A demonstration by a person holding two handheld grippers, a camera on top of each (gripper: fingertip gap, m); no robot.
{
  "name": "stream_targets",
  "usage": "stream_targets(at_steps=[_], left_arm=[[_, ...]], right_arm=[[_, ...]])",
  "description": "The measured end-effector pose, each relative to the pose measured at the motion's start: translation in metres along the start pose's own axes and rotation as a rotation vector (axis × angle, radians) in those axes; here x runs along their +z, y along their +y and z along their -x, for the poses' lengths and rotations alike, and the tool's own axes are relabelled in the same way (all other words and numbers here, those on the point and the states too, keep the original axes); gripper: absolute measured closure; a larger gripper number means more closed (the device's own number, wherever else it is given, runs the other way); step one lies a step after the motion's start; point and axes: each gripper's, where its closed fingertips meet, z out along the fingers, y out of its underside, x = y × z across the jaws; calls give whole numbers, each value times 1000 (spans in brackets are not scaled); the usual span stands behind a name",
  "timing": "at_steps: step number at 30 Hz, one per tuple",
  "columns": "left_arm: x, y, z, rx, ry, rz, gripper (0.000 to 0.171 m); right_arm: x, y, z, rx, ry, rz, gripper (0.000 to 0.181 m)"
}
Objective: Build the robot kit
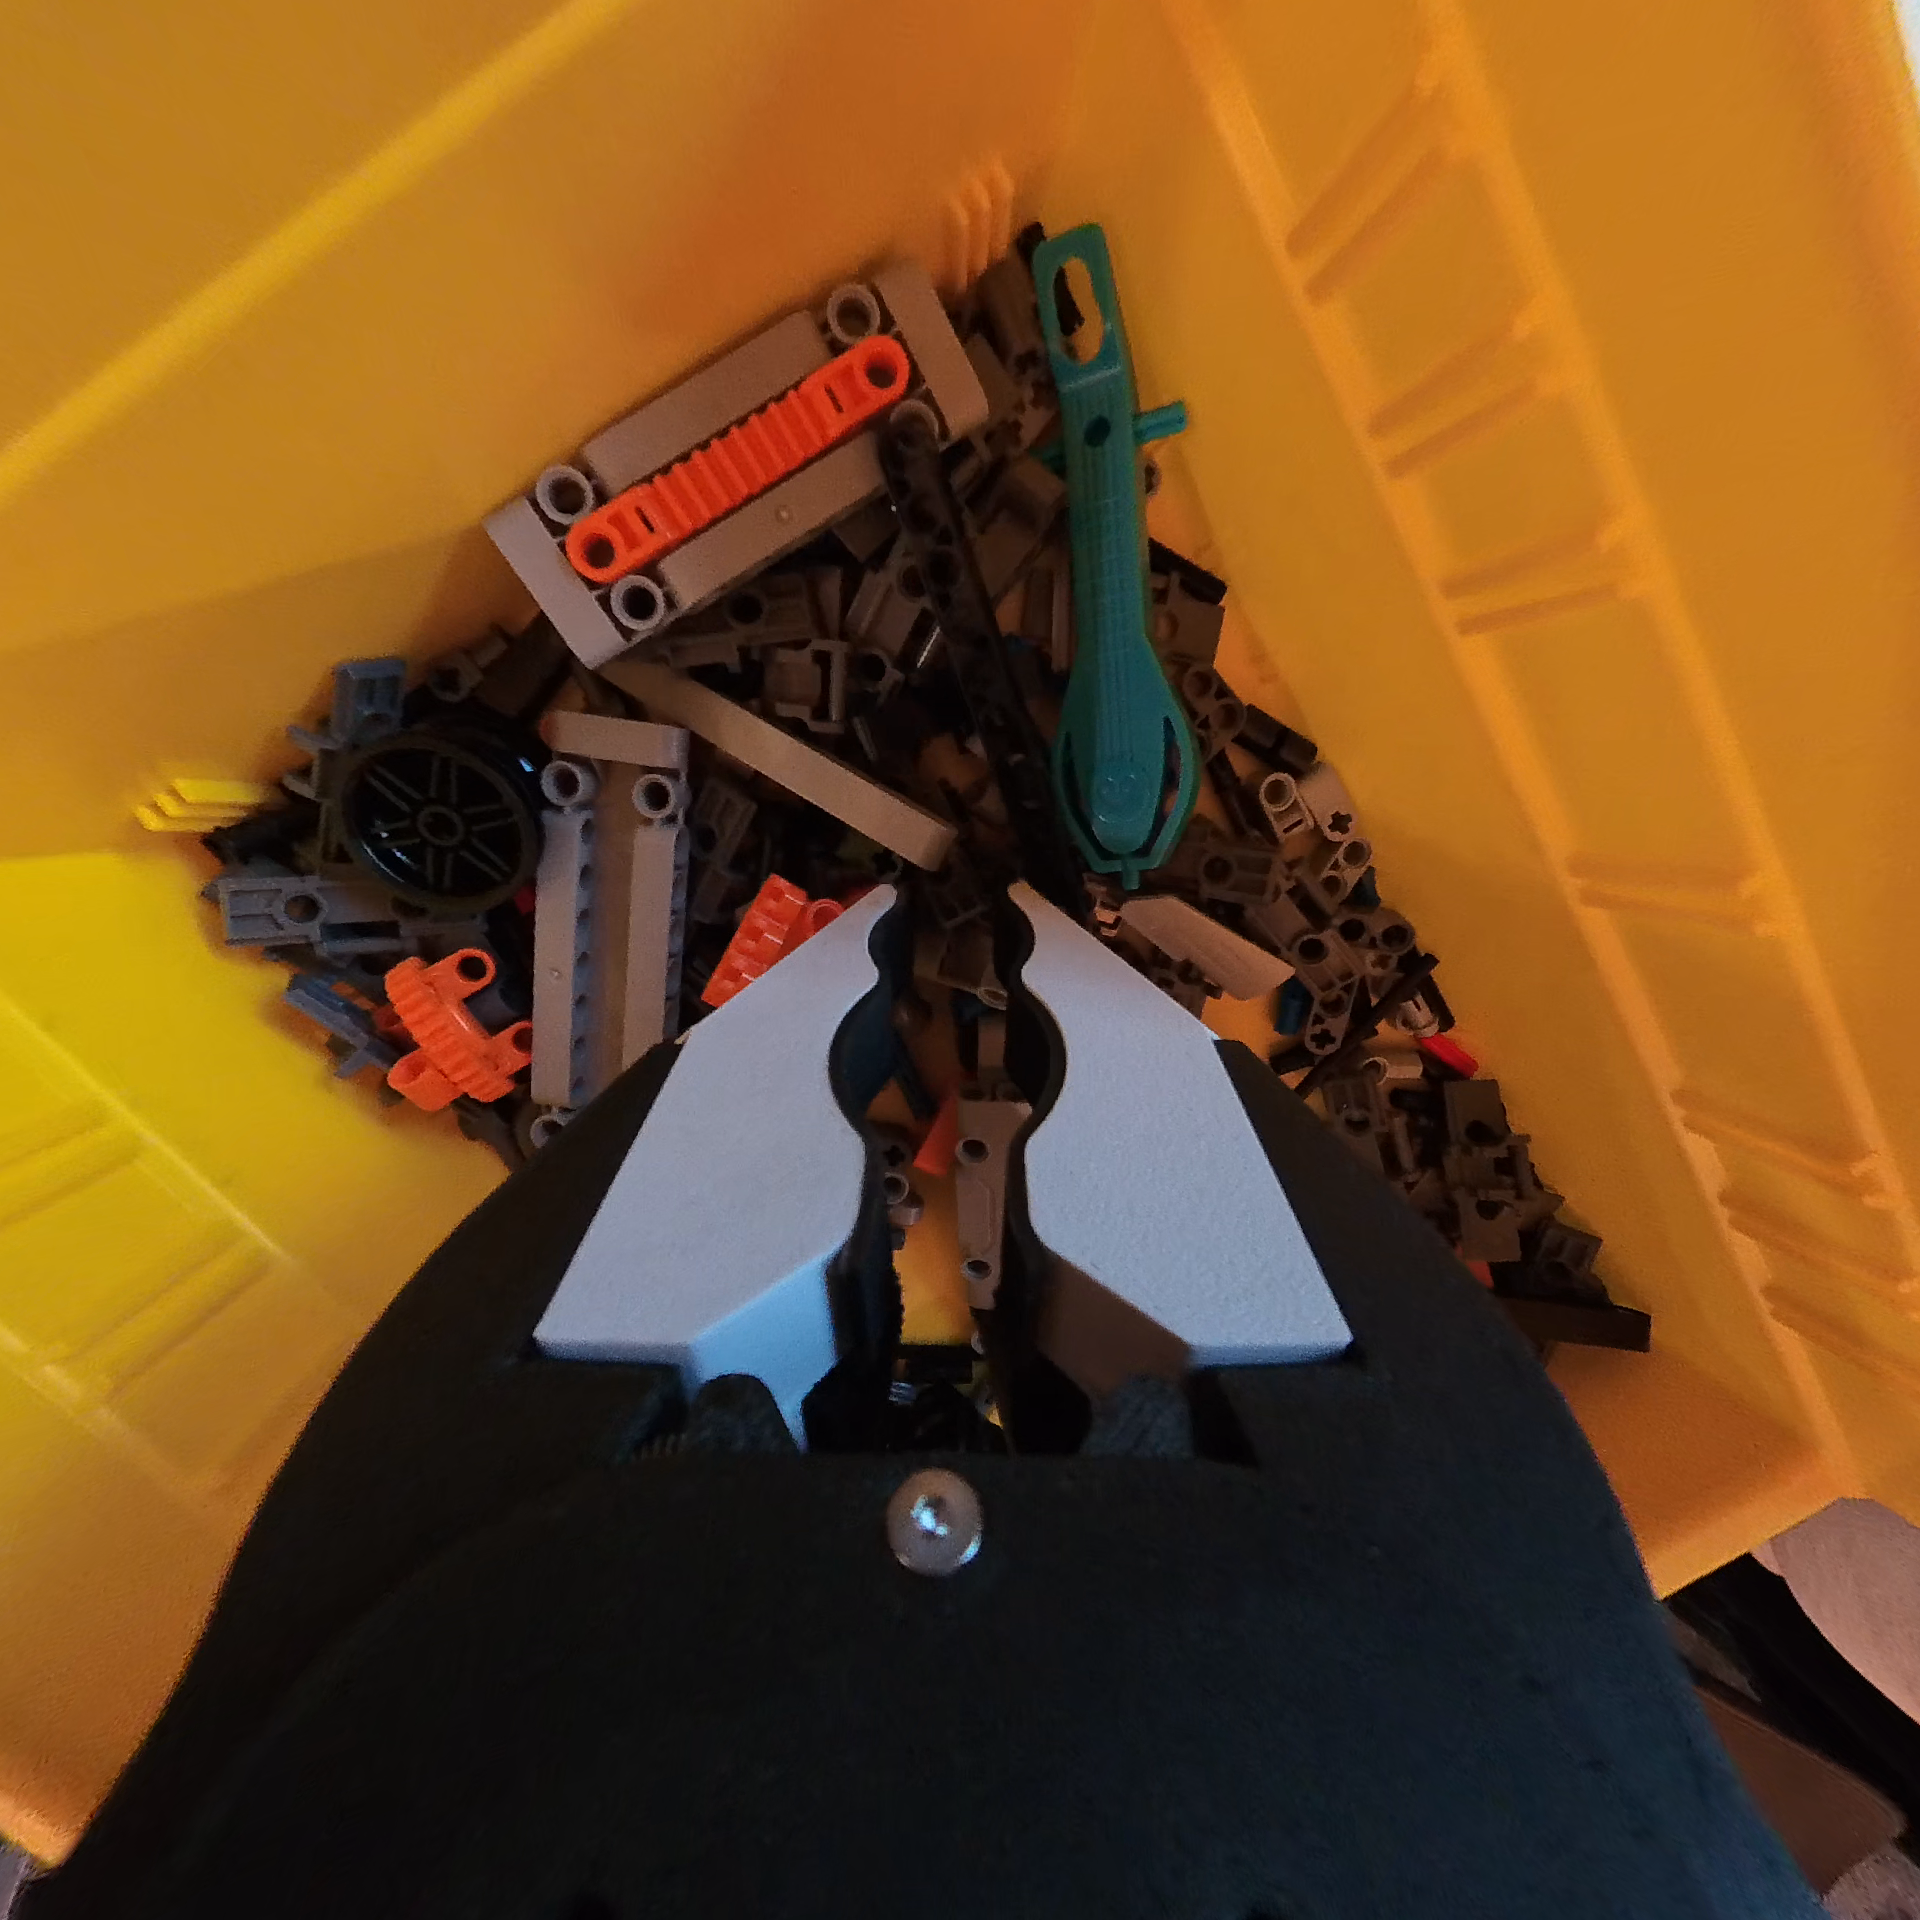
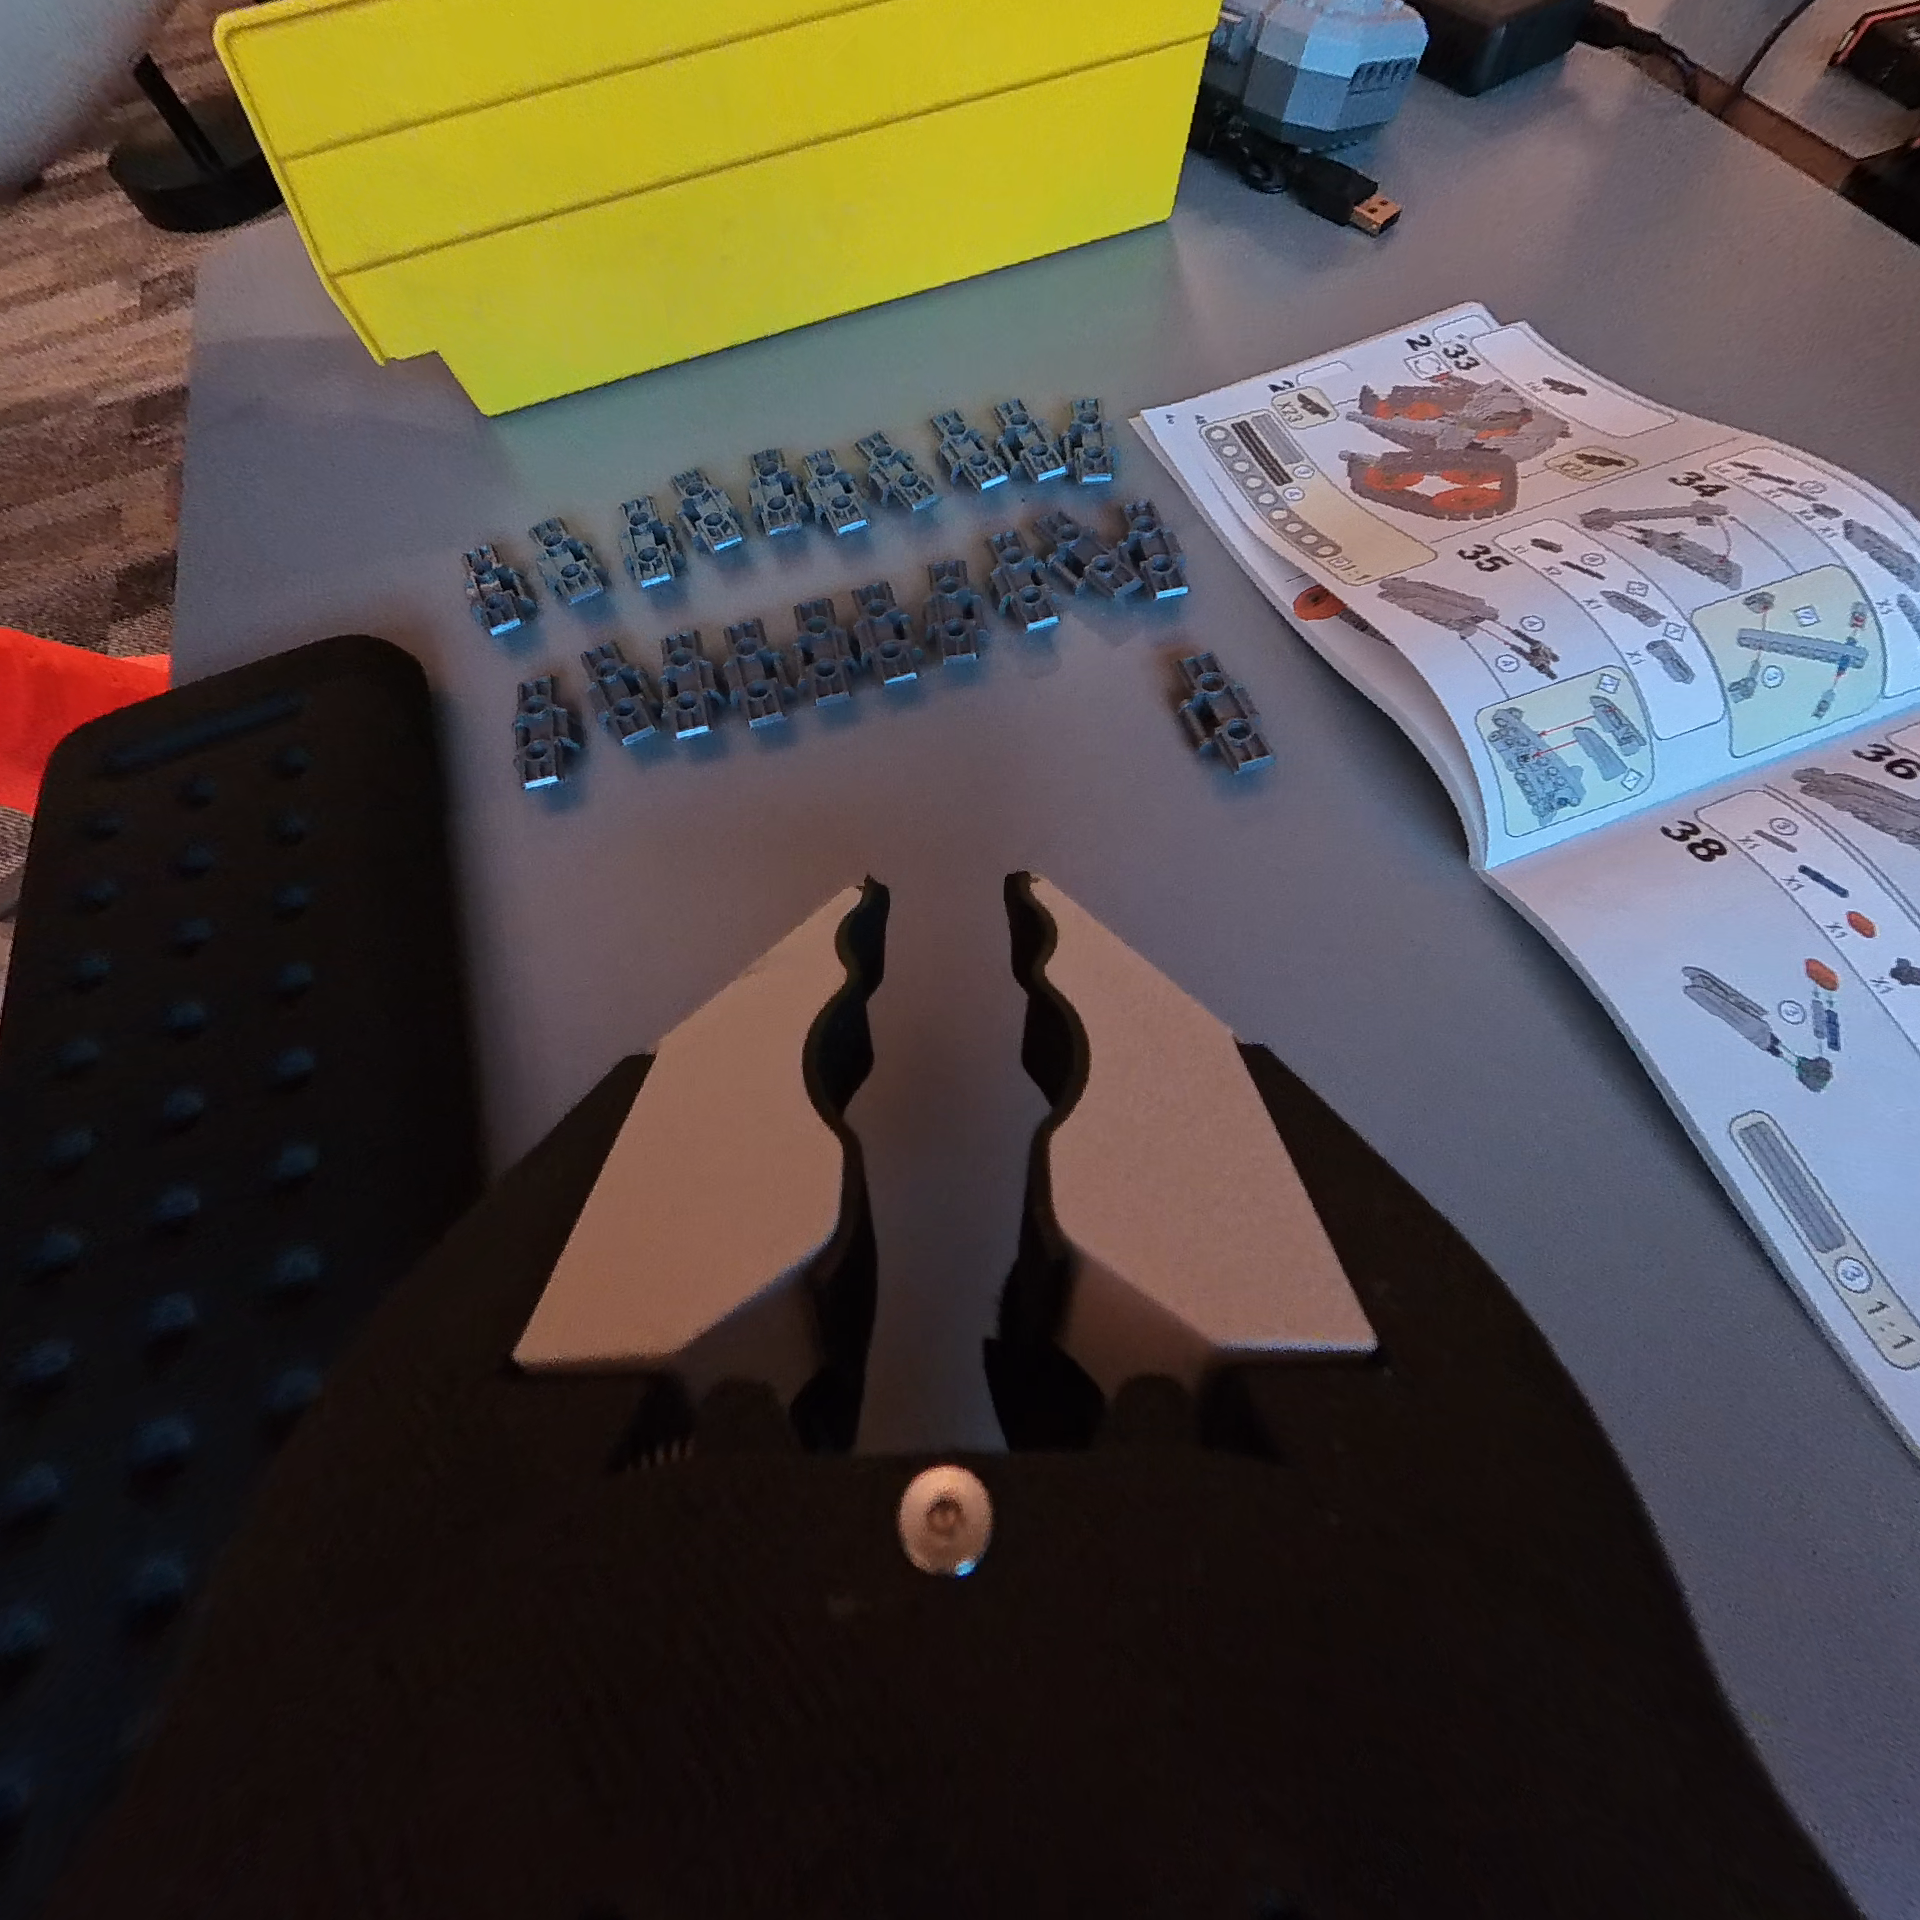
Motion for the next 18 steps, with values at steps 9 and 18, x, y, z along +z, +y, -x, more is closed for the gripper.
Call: stream_targets(at_steps=[9,18], left_arm=[[-30,12,-7,17,-49,-102,160],[-87,10,-49,-16,92,-373,161]], right_arm=[[-2,0,6,-22,-3,8,158],[-3,-10,19,-95,-1,-17,158]])
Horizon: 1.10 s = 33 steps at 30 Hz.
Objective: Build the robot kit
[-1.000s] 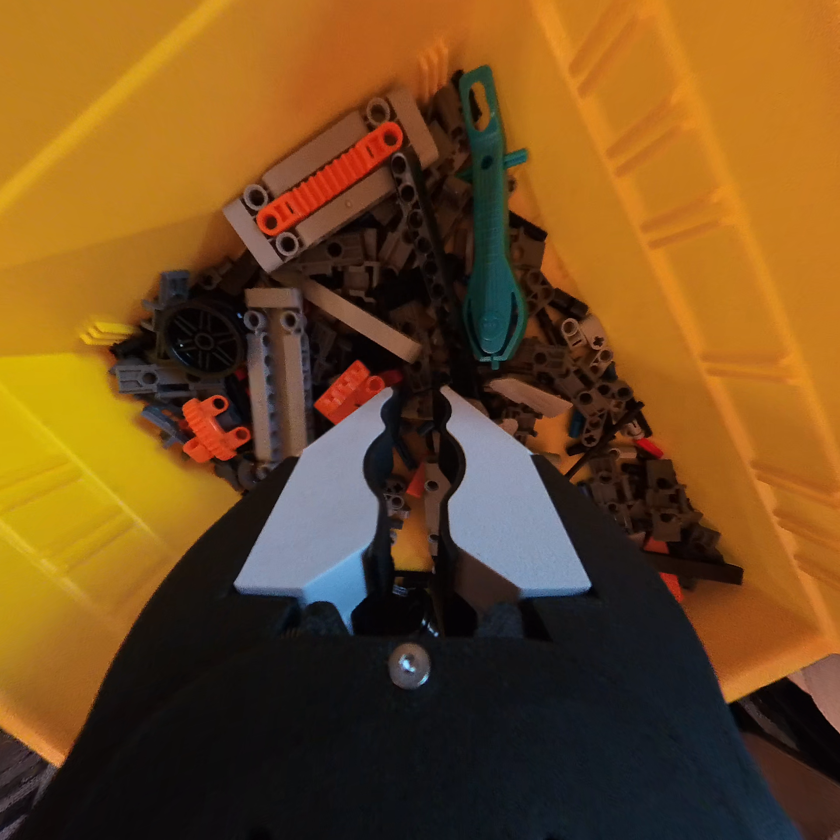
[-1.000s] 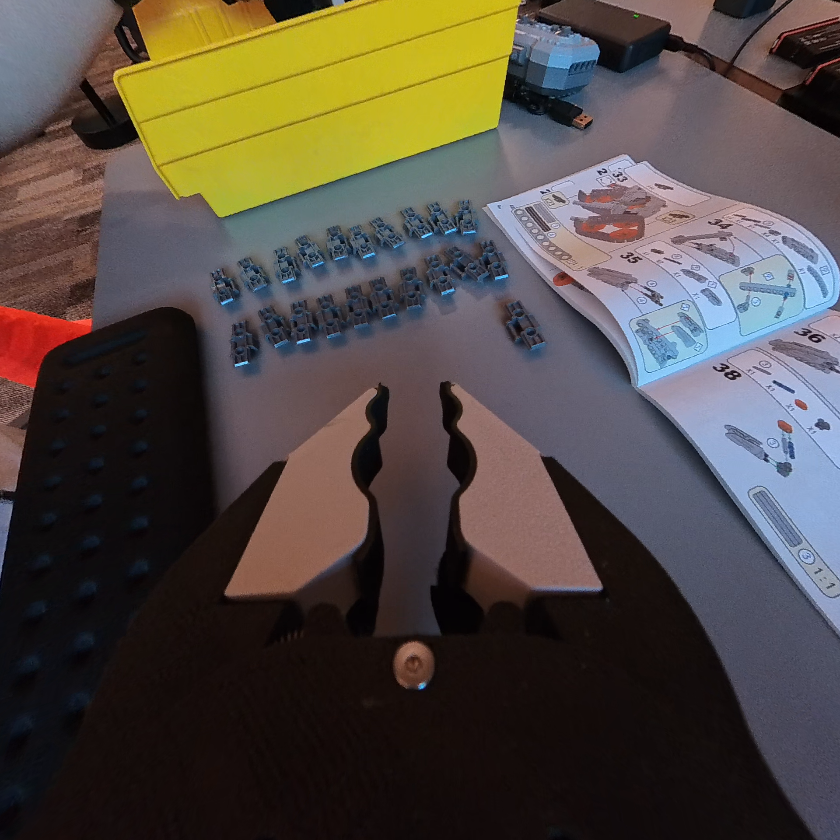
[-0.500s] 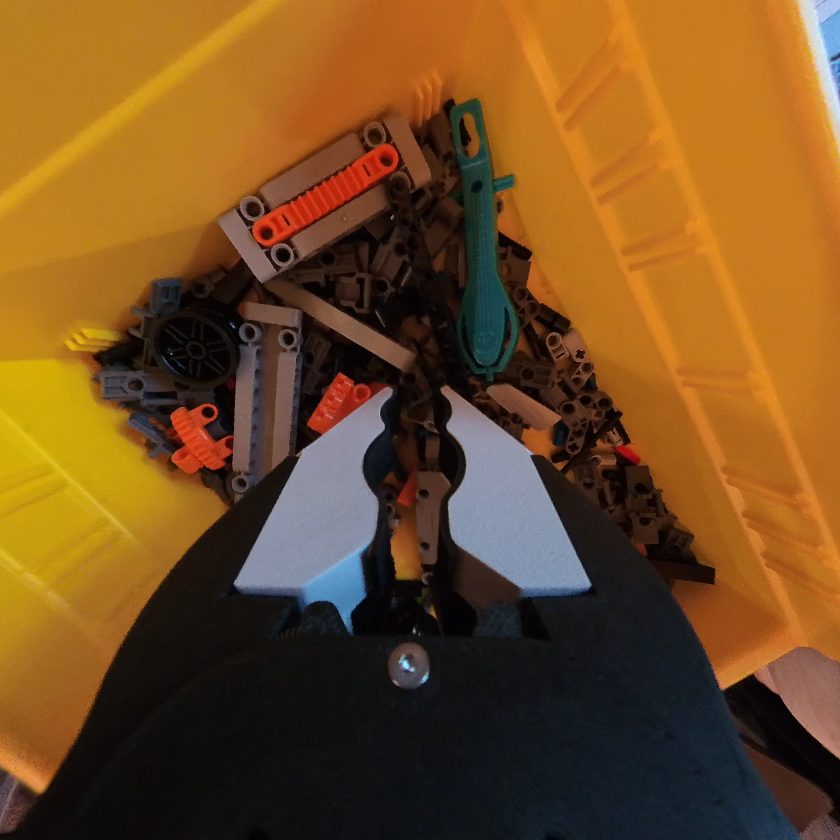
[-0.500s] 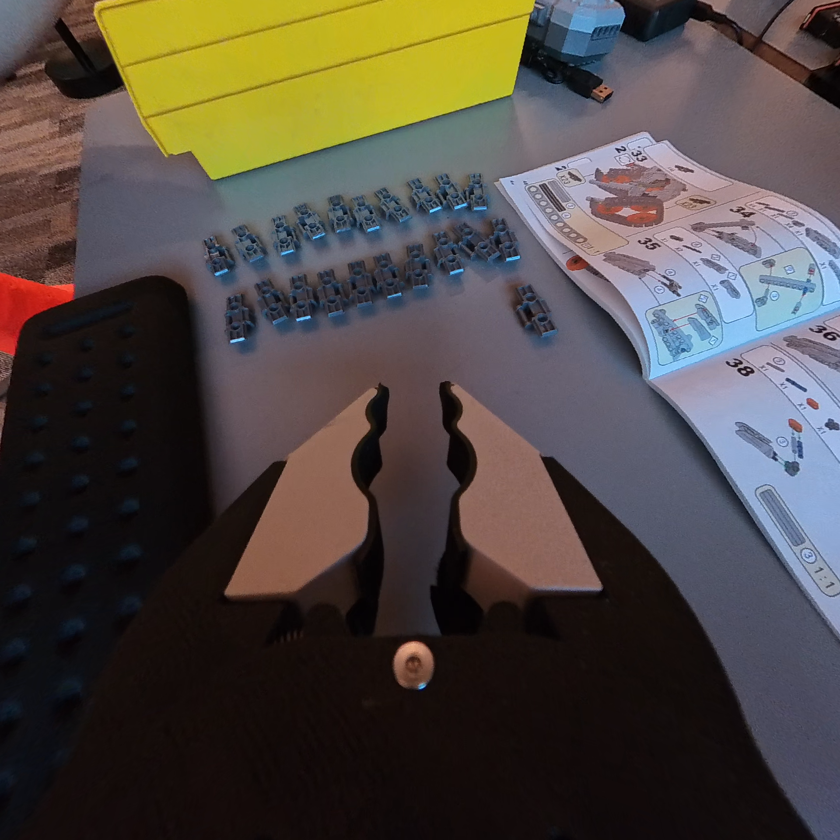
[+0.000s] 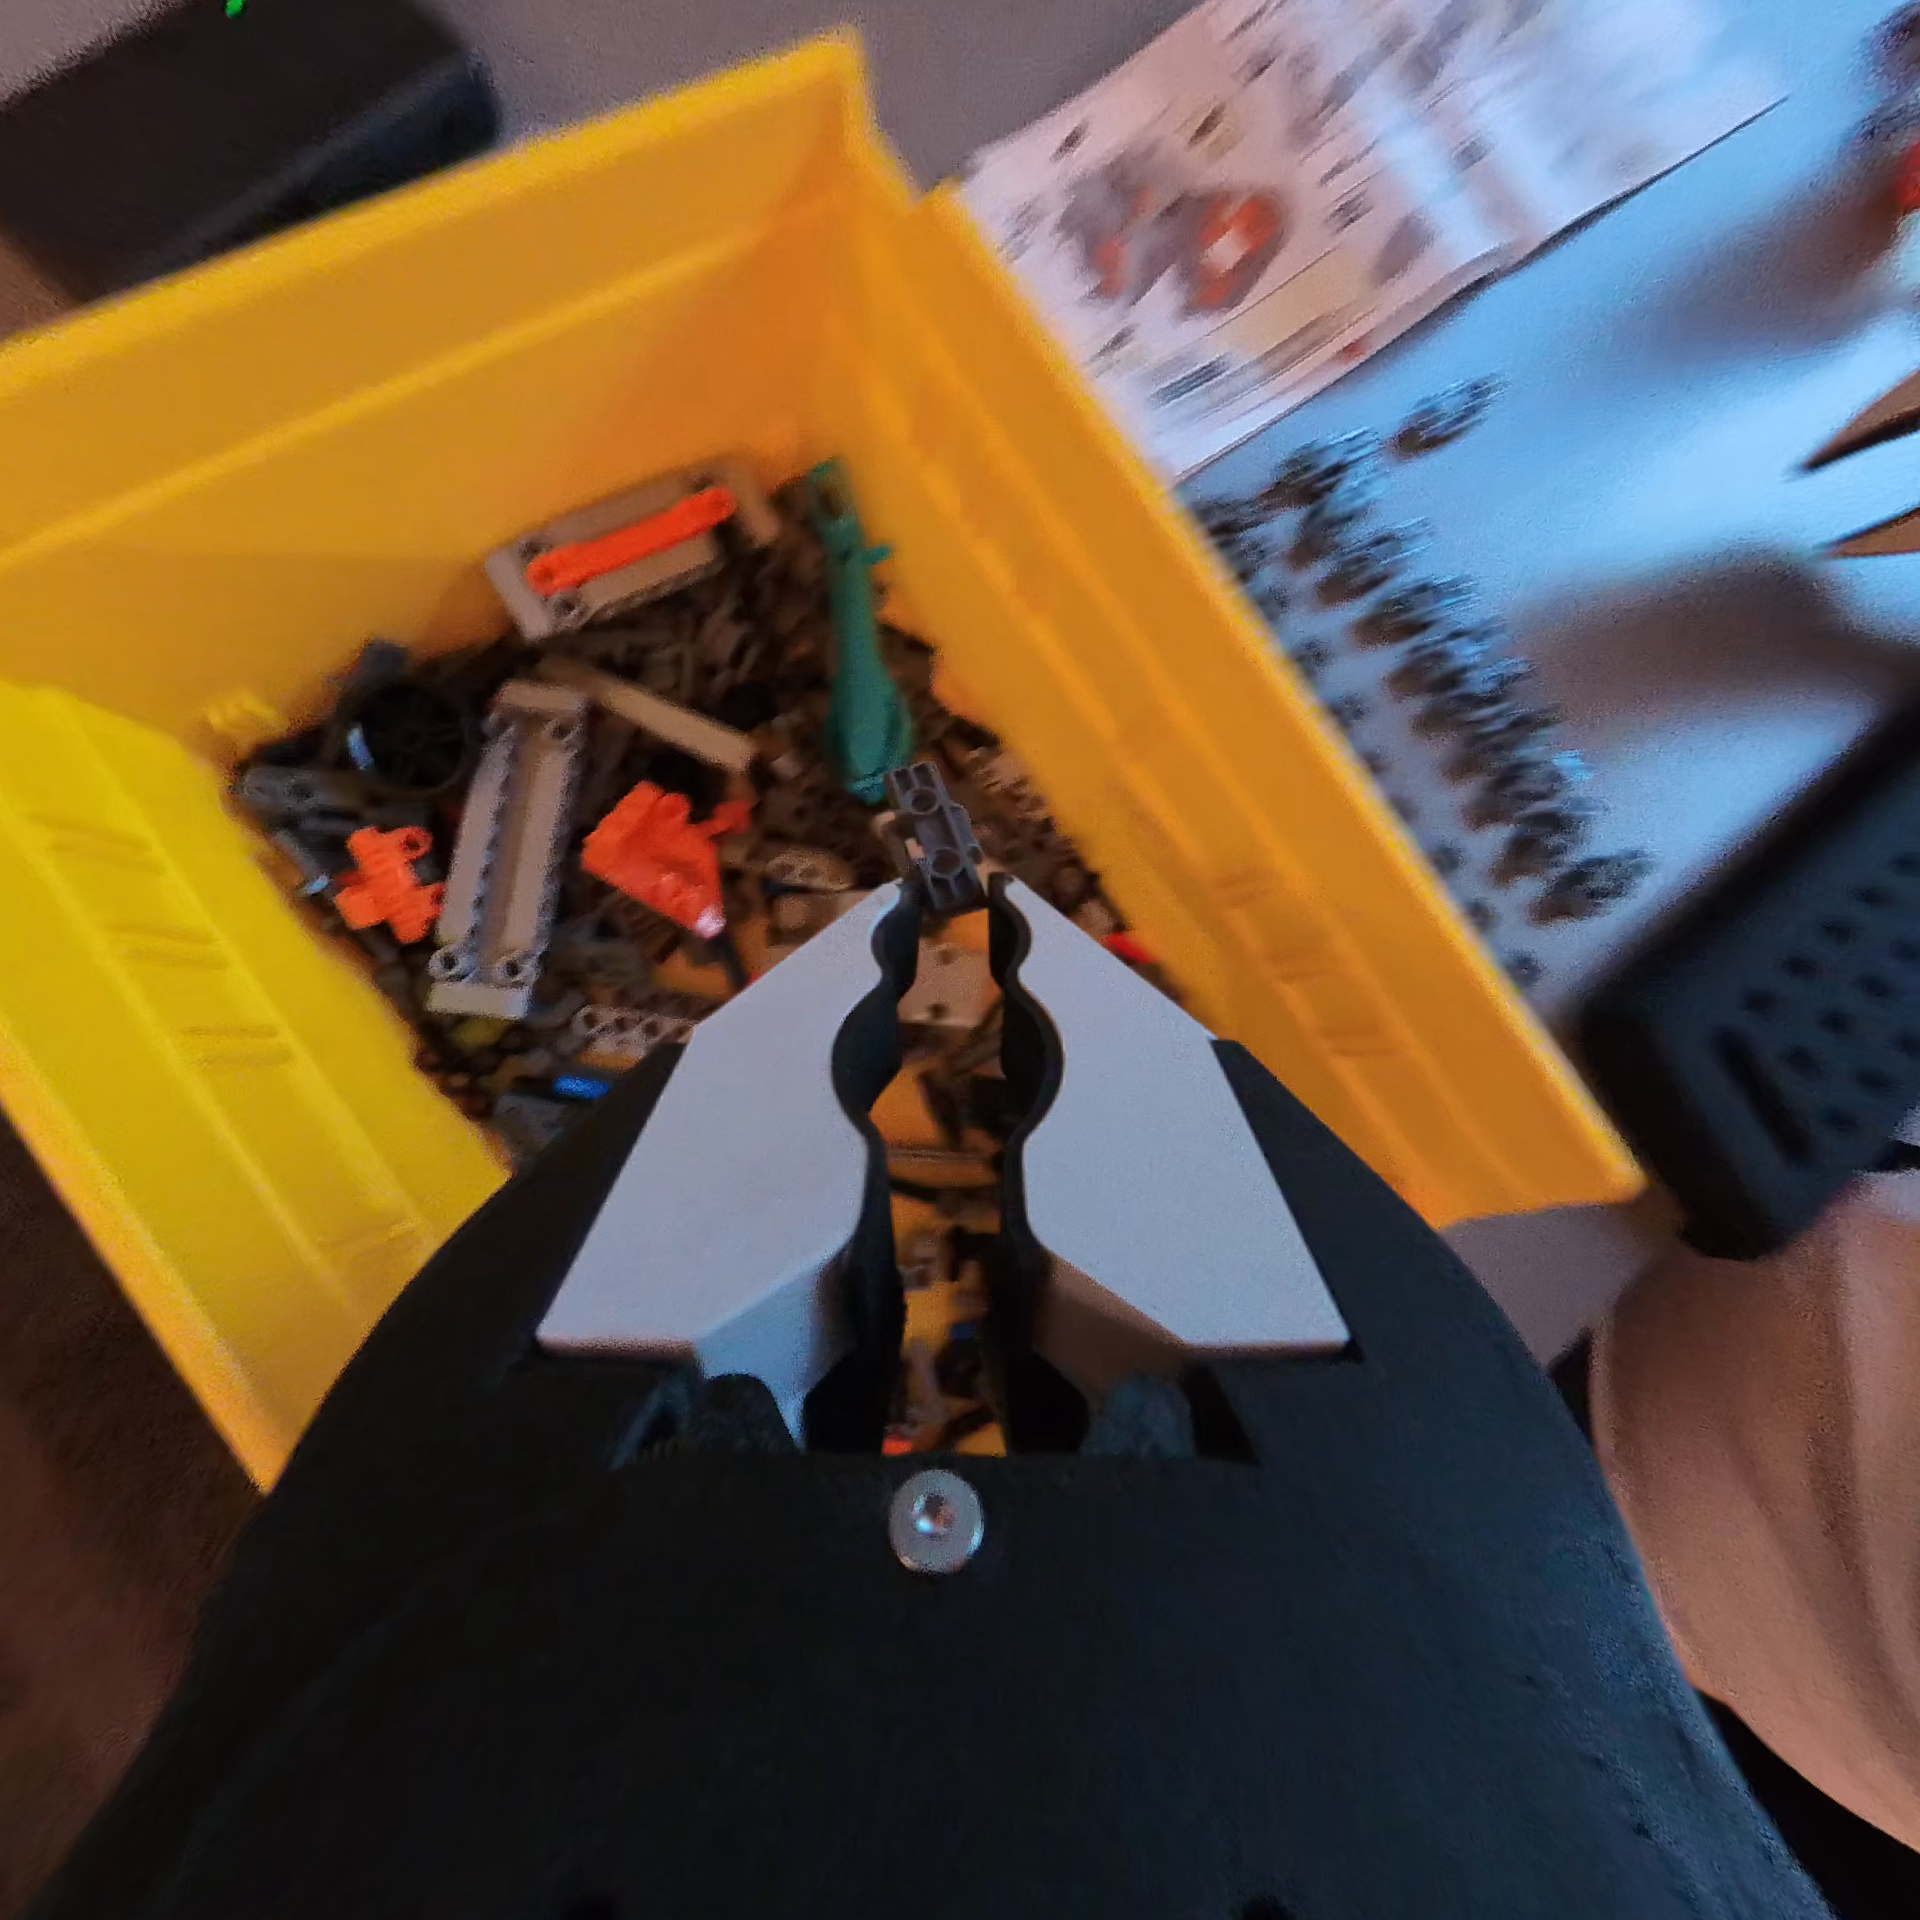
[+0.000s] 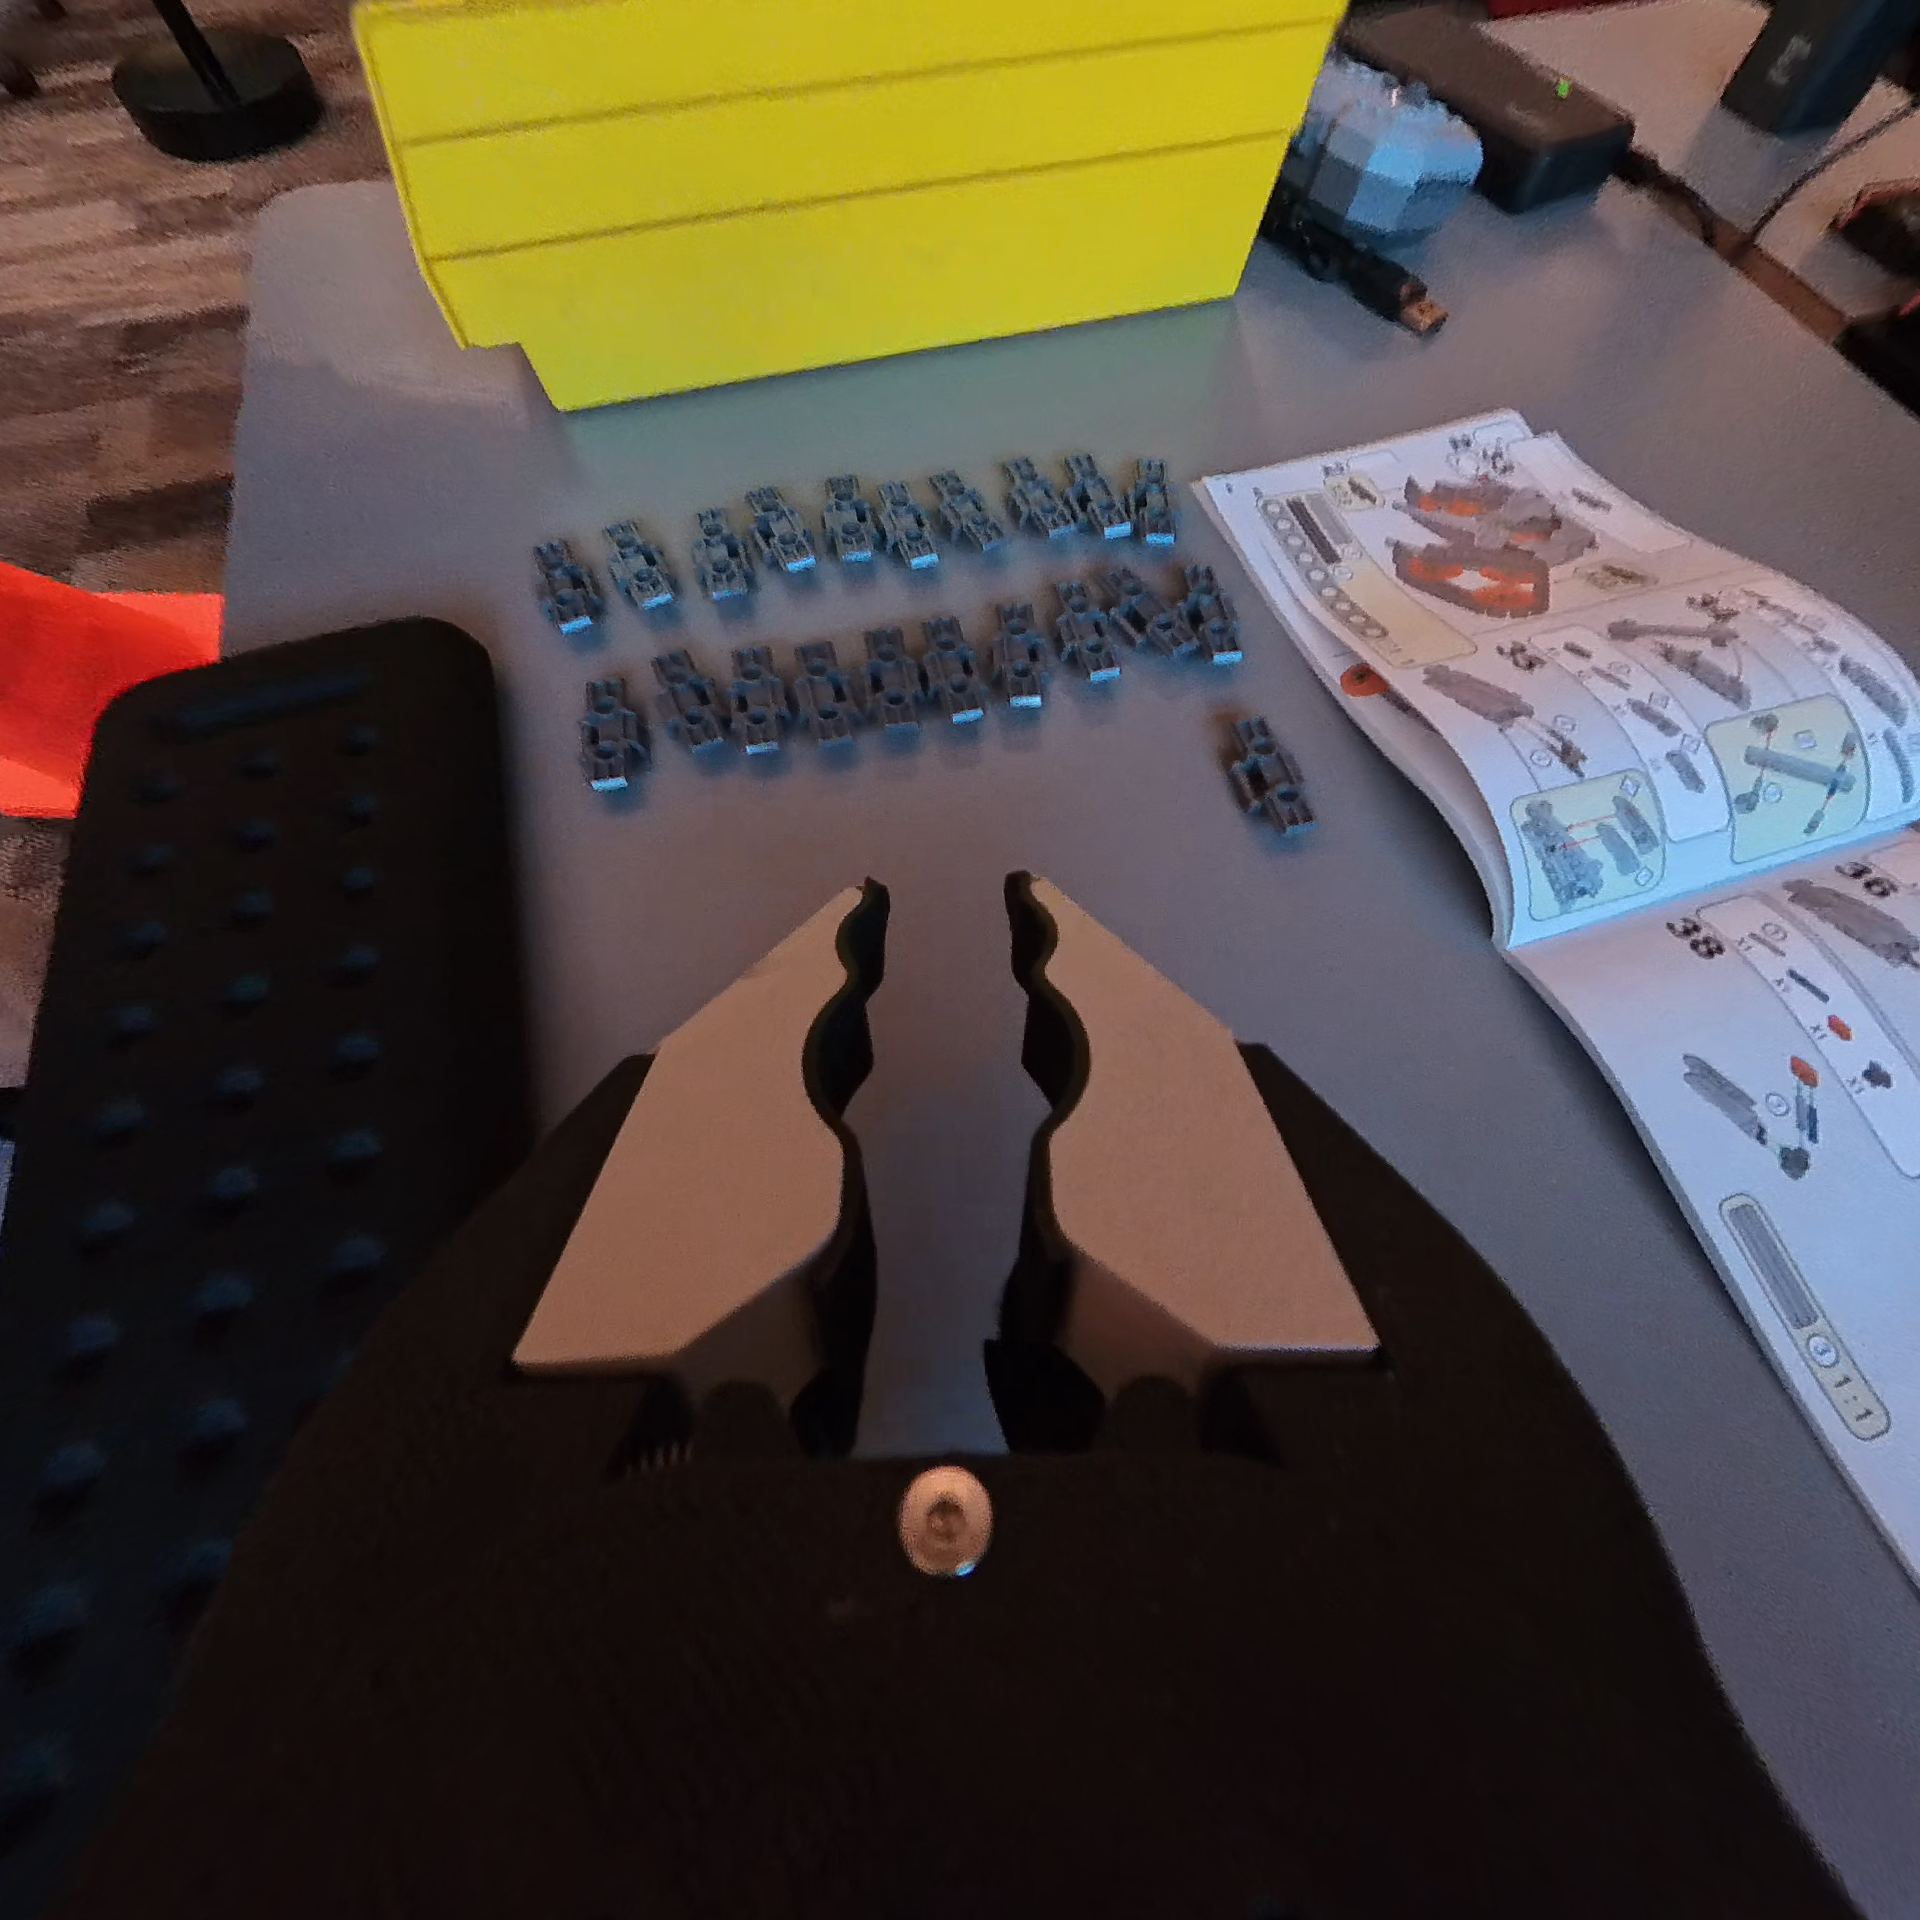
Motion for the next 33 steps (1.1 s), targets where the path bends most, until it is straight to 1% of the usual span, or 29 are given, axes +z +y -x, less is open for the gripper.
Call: stream_targets(at_steps=[3,5,6,8,10,11,13,15,17,19,21,23,25,27,30,32,33], left_arm=[[-21,-18,-49,54,136,-95,160],[-33,-31,-102,104,321,-138,160],[-36,-36,-125,116,398,-144,161],[-34,-41,-164,131,503,-115,161],[-31,-43,-201,179,595,-101,161],[-29,-44,-214,201,623,-96,161],[-24,-45,-232,235,647,-77,161],[-21,-46,-242,267,658,-71,161],[-19,-51,-246,268,670,-73,161],[-19,-52,-250,257,702,-57,161],[-17,-51,-253,256,719,-42,161],[-13,-52,-253,251,718,-40,161],[-9,-51,-255,248,724,-29,161],[-8,-50,-256,251,726,-26,161],[-6,-52,-254,242,719,-40,160],[-4,-53,-244,209,680,-42,152],[-4,-53,-237,197,654,-46,149]], right_arm=[[1,-29,11,-38,-54,-110,158],[-2,-57,30,-135,-121,-197,155],[-5,-72,37,-211,-119,-233,155],[-9,-101,49,-419,-63,-287,155],[-11,-125,63,-627,6,-336,155],[-12,-134,68,-705,43,-359,155],[-13,-144,73,-787,96,-389,157],[-11,-144,74,-804,107,-376,158],[-11,-139,76,-821,108,-363,165],[-17,-141,75,-840,157,-384,176],[-22,-141,77,-848,166,-392,175],[-24,-139,80,-841,146,-387,170],[-22,-138,82,-849,146,-375,170],[-21,-135,82,-870,158,-357,180],[-20,-131,76,-888,193,-330,181],[-19,-121,63,-887,217,-283,181],[-16,-110,49,-885,241,-239,181]])
